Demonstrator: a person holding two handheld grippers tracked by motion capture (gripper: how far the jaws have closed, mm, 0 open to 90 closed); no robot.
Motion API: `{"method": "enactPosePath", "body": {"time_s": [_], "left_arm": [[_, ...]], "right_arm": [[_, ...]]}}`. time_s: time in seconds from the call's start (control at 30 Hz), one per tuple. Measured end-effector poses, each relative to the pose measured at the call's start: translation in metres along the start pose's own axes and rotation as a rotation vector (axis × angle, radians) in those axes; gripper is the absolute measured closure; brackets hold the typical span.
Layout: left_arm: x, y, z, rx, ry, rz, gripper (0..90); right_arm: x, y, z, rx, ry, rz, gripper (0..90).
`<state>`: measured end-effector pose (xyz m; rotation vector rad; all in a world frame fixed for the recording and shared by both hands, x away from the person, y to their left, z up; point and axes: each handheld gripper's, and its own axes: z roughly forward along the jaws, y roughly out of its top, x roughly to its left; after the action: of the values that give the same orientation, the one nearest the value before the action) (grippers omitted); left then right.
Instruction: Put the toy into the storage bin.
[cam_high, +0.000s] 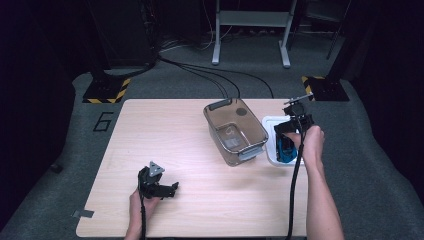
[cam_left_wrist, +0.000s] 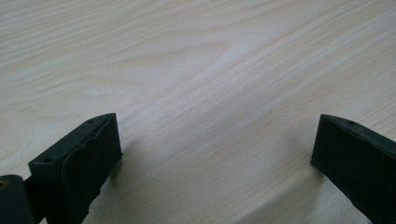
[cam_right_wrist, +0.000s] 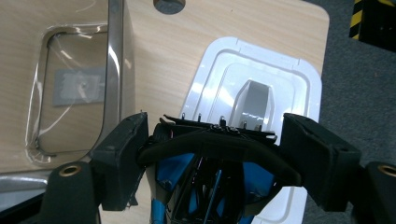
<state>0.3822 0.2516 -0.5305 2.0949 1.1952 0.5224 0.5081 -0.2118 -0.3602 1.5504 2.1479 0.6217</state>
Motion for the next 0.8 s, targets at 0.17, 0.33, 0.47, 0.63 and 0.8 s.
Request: {"method": "enactPosePath", "body": {"time_s": [0.17,0.33,0.47,0.63,0.8], "left_arm": [[0.000,0.000,0.000,0.000,0.000,0.000,1.2],[0.000,0.000,0.000,-0.001,0.000,0.000,1.3],[0.000,0.000,0.000,0.000,0.000,-0.001,1.3],[0.000,0.000,0.000,-0.001,0.000,-0.001,1.3],[0.000,0.000,0.000,0.000,0.000,0.000,1.3]], "right_arm": [[0.000,0.007,-0.001,-0.023,-0.013,-0.002,24.4],[0.001,0.014,-0.003,-0.034,-0.025,-0.007,24.4],[0.000,0.018,-0.004,-0.039,-0.027,-0.005,24.3],[0.001,0.024,-0.008,-0.047,-0.034,-0.005,24.3],[0.001,0.031,-0.012,-0.056,-0.040,-0.029,24.4]]}}
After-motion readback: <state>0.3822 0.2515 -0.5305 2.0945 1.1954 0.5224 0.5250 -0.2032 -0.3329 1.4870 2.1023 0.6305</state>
